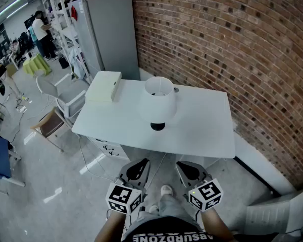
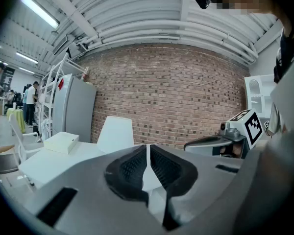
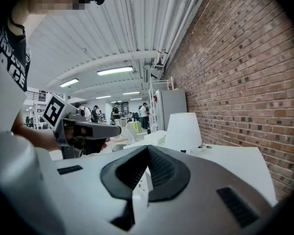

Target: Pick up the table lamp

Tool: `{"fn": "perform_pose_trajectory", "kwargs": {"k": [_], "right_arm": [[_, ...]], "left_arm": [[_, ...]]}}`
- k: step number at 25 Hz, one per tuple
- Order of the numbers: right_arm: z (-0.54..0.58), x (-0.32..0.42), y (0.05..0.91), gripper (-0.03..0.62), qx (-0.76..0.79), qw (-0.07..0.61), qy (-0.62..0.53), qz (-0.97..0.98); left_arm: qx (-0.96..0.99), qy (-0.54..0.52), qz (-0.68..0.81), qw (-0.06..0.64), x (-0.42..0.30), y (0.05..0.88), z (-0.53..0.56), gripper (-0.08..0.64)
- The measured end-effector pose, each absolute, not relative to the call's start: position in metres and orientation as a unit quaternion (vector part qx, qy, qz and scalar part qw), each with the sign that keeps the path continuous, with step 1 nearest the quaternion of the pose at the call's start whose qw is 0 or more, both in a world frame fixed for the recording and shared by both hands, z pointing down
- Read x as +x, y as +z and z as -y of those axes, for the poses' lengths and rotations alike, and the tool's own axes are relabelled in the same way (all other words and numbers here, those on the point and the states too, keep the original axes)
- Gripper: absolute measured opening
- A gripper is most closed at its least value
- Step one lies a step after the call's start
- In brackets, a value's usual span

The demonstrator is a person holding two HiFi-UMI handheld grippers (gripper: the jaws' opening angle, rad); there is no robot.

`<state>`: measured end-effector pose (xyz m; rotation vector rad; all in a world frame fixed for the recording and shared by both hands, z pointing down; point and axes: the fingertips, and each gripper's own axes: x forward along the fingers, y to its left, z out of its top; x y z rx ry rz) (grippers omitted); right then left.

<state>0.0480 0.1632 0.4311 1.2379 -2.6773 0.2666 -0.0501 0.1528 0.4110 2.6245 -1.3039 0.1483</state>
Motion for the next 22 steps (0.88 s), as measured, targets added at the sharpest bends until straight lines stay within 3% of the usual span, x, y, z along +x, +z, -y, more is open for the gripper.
{"fn": "perform_pose_trajectory", "kwargs": {"k": [22], "right_arm": [[-0.091,0.067,0.446,-0.002,0.406,0.104,0.096,0.903]], "left_arm": [[0.883,0.04,0.44,0.16,-0.046,0.437,-0.083,0.017]]}}
